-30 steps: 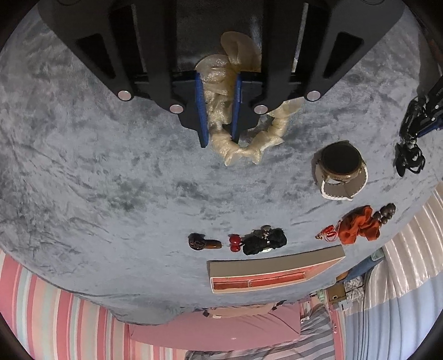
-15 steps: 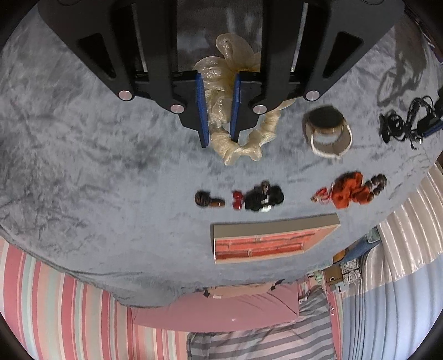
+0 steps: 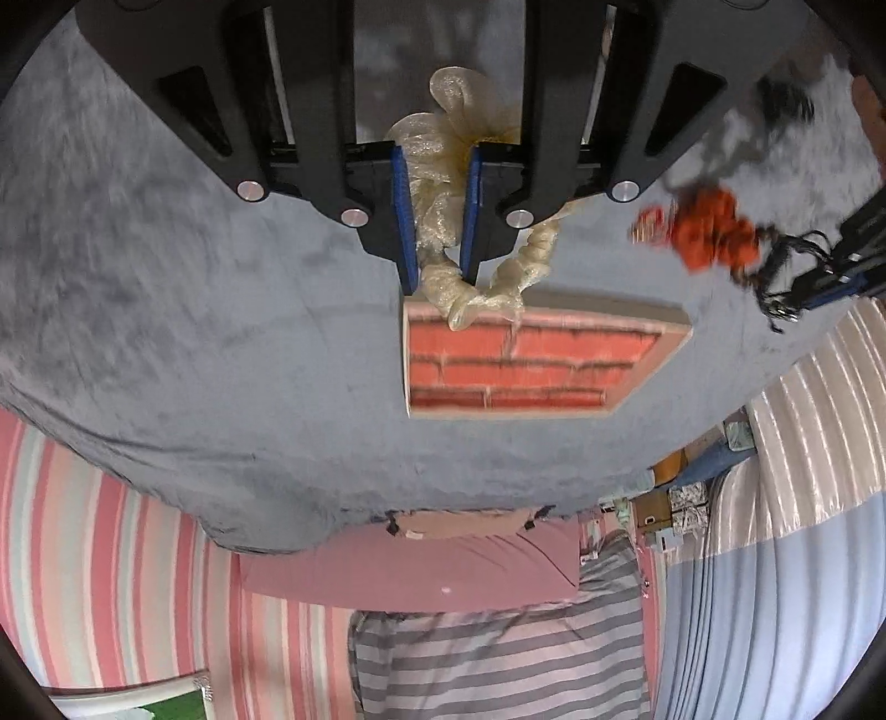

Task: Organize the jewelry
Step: 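Carry both items to the tray and open both tools to release them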

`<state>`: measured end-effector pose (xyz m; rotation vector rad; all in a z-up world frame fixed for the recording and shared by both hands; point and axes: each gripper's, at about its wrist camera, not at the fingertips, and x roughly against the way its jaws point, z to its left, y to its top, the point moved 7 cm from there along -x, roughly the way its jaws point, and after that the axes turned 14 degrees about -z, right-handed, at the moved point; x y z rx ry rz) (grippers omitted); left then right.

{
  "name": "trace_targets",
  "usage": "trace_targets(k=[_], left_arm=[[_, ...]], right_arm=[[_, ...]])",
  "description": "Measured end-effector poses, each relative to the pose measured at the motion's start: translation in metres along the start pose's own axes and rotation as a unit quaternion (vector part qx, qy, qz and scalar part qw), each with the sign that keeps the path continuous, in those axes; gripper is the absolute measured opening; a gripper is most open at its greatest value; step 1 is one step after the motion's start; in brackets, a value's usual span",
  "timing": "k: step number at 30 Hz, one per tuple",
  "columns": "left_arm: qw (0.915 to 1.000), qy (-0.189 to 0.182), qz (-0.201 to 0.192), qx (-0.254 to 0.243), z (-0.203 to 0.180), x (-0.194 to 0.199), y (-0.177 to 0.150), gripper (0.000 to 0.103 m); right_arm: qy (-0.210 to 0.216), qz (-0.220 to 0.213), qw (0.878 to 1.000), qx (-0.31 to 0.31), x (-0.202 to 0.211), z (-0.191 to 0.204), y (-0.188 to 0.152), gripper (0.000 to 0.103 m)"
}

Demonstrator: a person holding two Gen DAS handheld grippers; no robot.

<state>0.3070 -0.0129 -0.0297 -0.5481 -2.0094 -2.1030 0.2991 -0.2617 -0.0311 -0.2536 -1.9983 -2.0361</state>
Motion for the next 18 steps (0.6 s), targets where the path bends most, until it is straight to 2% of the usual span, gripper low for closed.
trace_targets(k=[10, 14, 18], left_arm=[[0.9992, 0.033, 0.023, 0.001, 0.017, -0.138, 0.074, 0.015], [0.9986, 0.041, 0.033, 0.0, 0.023, -0.19, 0.088, 0.015], [0.9974, 0.042, 0.056, 0.016, 0.03, -0.244, 0.088, 0.015]], right_arm=[[0.011, 0.007, 1.0, 0.013, -0.115, 0.011, 0.067, 0.016], [0.011, 0.031, 0.999, -0.006, -0.176, 0.006, 0.079, 0.016], [0.008, 0.058, 0.998, -0.022, -0.228, 0.005, 0.076, 0.016]])
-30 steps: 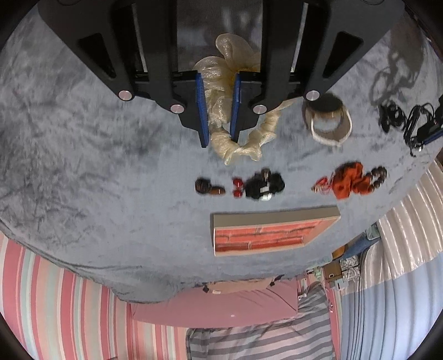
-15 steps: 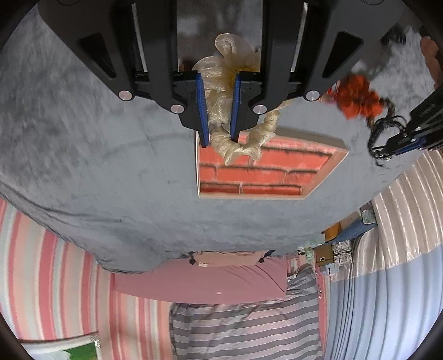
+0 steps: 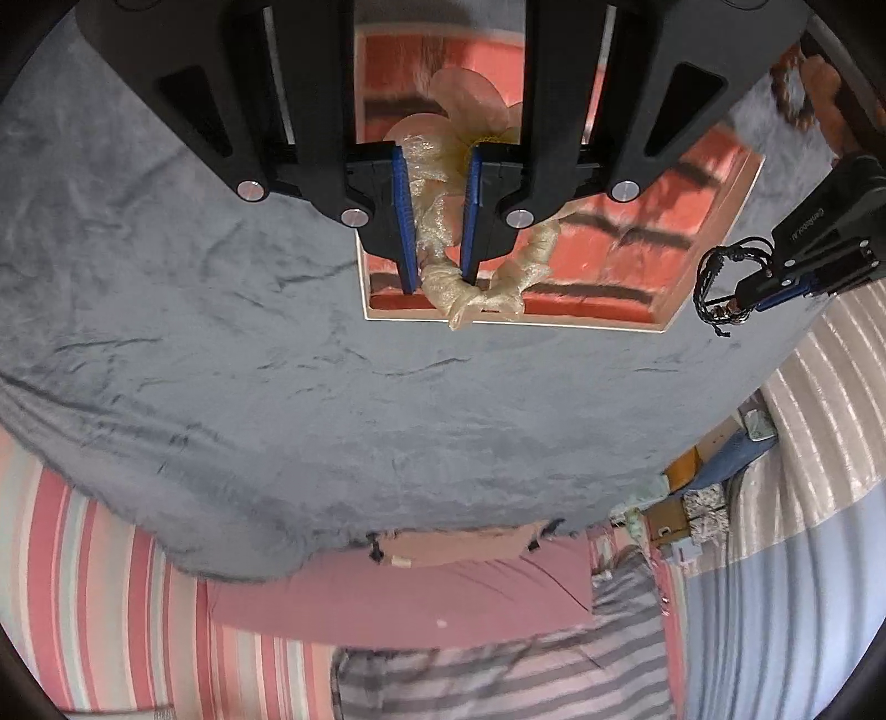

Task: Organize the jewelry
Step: 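Carry both items to the tray and open both tools to release them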

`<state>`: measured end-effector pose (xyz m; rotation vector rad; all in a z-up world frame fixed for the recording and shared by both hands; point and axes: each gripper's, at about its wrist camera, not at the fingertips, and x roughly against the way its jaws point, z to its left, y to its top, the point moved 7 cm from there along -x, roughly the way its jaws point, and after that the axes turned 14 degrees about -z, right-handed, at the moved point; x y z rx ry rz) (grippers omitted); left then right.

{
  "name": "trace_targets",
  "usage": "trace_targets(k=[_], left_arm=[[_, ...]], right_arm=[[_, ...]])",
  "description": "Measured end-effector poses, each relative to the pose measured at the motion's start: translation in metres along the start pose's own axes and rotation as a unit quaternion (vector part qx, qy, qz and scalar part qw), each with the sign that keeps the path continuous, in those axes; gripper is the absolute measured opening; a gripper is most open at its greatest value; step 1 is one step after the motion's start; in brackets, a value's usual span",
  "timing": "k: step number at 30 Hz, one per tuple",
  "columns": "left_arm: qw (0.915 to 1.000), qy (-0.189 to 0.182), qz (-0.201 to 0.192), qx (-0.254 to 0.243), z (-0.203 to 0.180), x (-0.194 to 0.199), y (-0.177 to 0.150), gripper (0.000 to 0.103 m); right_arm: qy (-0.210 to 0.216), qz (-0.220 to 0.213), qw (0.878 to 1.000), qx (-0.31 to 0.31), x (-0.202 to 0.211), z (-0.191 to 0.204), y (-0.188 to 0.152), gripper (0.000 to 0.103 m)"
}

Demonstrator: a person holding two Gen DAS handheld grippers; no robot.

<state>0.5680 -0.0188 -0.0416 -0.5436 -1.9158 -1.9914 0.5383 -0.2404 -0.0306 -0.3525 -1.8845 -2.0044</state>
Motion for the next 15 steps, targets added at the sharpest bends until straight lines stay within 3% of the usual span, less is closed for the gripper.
trace_targets(k=[6, 15], left_arm=[[0.9994, 0.009, 0.034, -0.008, -0.007, -0.064, -0.012, 0.015], [0.9971, 0.003, 0.073, -0.021, -0.02, -0.119, -0.036, 0.015]], right_arm=[[-0.014, 0.034, 0.999, -0.011, -0.063, -0.004, -0.014, 0.016], [-0.025, 0.092, 0.995, 0.006, -0.12, -0.003, -0.046, 0.016]])
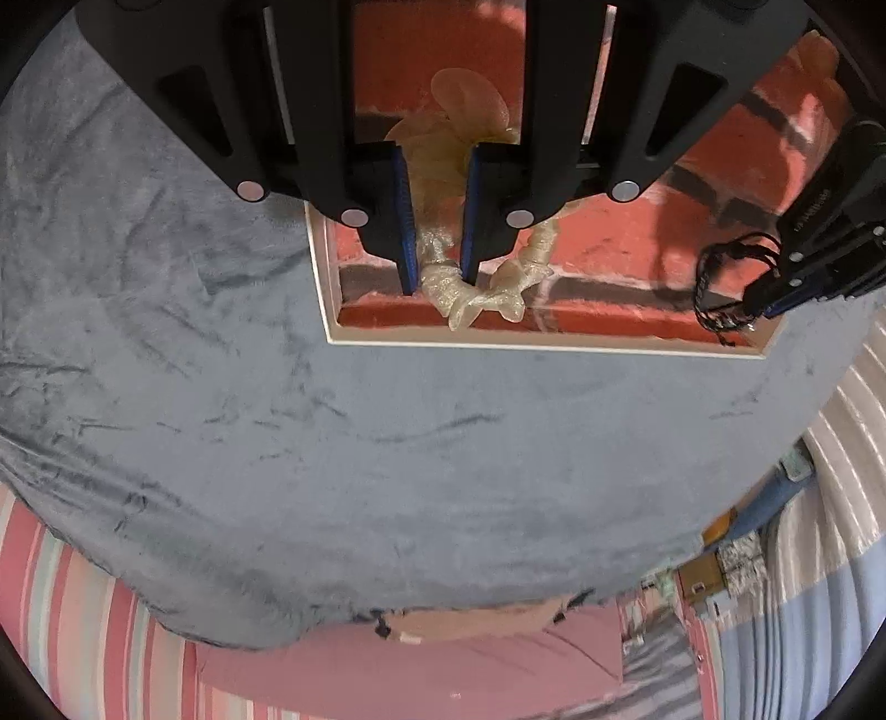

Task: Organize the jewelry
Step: 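Carry both items to the tray and open both tools to release them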

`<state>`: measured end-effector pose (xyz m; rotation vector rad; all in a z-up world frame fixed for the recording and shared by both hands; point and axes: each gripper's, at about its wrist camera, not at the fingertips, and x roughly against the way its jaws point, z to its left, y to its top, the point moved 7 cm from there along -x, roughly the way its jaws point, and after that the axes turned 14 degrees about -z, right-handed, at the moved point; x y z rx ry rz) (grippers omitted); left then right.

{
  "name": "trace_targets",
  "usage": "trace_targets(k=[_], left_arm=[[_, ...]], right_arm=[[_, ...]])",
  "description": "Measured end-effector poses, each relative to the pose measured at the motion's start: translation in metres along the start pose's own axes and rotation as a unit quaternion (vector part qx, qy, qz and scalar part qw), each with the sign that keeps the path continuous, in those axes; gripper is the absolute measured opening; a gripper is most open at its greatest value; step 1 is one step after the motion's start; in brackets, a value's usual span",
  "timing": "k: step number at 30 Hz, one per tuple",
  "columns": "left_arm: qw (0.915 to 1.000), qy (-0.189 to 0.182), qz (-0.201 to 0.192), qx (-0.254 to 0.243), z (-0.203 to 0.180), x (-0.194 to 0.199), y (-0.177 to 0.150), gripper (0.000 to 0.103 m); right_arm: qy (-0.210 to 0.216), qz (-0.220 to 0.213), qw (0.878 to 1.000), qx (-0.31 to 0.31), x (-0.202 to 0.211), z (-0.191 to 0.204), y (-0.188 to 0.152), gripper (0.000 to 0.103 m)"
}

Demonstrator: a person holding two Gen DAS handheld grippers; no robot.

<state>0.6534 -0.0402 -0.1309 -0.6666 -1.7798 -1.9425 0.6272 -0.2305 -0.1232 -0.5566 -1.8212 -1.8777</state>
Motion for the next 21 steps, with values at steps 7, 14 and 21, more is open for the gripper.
trace_targets(k=[7, 14, 21], left_arm=[[0.9989, -0.013, 0.045, -0.004, -0.007, -0.024, -0.014, 0.015], [0.9978, -0.013, 0.064, -0.005, -0.007, -0.031, -0.022, 0.016], [0.9986, 0.0, 0.053, 0.0, -0.001, -0.024, -0.017, 0.052]], right_arm=[[-0.019, 0.068, 0.997, -0.017, -0.028, -0.008, -0.015, 0.018], [-0.022, 0.081, 0.997, -0.002, -0.034, -0.006, -0.02, 0.022], [-0.019, 0.07, 0.997, 0.007, -0.027, -0.004, -0.019, 0.048]])
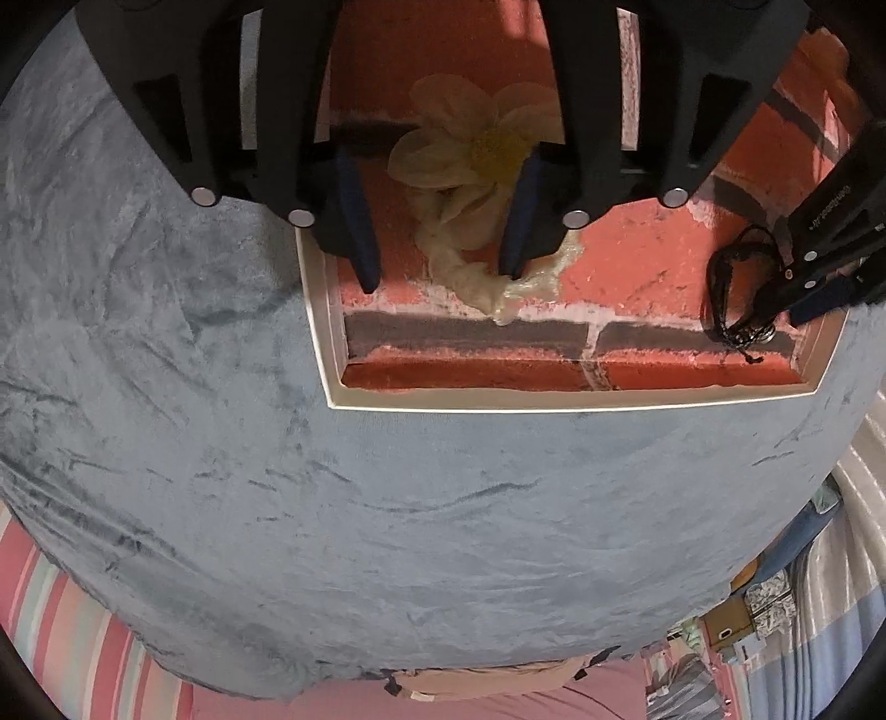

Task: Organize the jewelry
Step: 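Carry both items to the tray and open both tools to release them, then move both tools back toward the remaining jewelry on the bed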

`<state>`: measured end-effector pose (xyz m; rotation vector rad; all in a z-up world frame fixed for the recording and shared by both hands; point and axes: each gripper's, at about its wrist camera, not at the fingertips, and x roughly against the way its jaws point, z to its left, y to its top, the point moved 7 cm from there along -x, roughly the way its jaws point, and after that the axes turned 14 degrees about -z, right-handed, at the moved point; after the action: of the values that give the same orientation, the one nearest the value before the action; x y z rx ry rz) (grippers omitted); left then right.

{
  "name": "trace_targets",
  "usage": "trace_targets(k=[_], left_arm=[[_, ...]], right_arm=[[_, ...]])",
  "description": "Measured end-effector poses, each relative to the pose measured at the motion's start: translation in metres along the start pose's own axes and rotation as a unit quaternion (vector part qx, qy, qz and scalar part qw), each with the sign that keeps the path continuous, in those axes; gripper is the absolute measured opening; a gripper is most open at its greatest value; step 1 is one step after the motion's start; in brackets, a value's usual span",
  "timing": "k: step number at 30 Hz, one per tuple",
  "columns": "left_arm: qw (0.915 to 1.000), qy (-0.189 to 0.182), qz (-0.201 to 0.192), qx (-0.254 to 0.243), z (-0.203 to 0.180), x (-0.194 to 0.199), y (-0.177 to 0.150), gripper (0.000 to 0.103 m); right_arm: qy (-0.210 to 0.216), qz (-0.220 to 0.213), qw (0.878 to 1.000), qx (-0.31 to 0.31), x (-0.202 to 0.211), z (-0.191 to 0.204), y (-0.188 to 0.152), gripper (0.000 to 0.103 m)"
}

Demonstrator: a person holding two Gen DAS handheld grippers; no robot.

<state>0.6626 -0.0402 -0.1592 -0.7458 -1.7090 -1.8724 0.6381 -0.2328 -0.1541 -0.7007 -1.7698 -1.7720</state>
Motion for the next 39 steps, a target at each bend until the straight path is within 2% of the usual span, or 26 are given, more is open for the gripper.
trace_targets(k=[3, 4, 10, 13, 17, 20, 25, 27, 32, 39], left_arm=[[0.9999, -0.001, -0.014, 0.0, 0.002, 0.011, 0.003, 0.058], [0.9999, 0.002, -0.014, 0.0, 0.003, 0.014, 0.003, 0.058], [0.9989, 0.008, -0.046, -0.003, 0.011, 0.054, 0.007, 0.069], [0.9975, 0.003, -0.069, 0.013, 0.021, 0.093, 0.009, 0.073], [0.9945, 0.0, -0.102, 0.024, 0.031, 0.145, 0.012, 0.08], [0.9928, 0.001, -0.116, 0.028, 0.035, 0.184, 0.01, 0.081], [0.9892, -0.005, -0.142, 0.037, 0.037, 0.247, -0.004, 0.084], [0.9871, -0.004, -0.155, 0.039, 0.037, 0.277, -0.017, 0.086], [0.9829, -0.005, -0.182, 0.03, 0.033, 0.331, -0.053, 0.09], [0.9799, -0.007, -0.193, 0.051, 0.045, 0.373, -0.12, 0.092]], right_arm=[[0.003, -0.008, 1.0, -0.001, 0.009, -0.001, 0.002, 0.059], [0.004, -0.014, 1.0, -0.003, 0.014, -0.002, 0.004, 0.067], [0.001, -0.061, 0.998, 0.009, 0.057, -0.005, 0.015, 0.086], [0.0, -0.085, 0.996, 0.009, 0.087, -0.008, 0.019, 0.089], [0.019, -0.109, 0.994, -0.007, 0.131, -0.012, 0.021, 0.092], [0.02, -0.121, 0.993, 0.001, 0.166, -0.01, 0.016, 0.093], [0.028, -0.137, 0.99, 0.007, 0.219, -0.005, -0.01, 0.095], [0.031, -0.147, 0.989, 0.003, 0.239, -0.004, -0.024, 0.098], [0.038, -0.157, 0.987, -0.019, 0.285, -0.004, -0.074, 0.099], [0.022, -0.164, 0.986, -0.036, 0.323, -0.004, -0.141, 0.099]])
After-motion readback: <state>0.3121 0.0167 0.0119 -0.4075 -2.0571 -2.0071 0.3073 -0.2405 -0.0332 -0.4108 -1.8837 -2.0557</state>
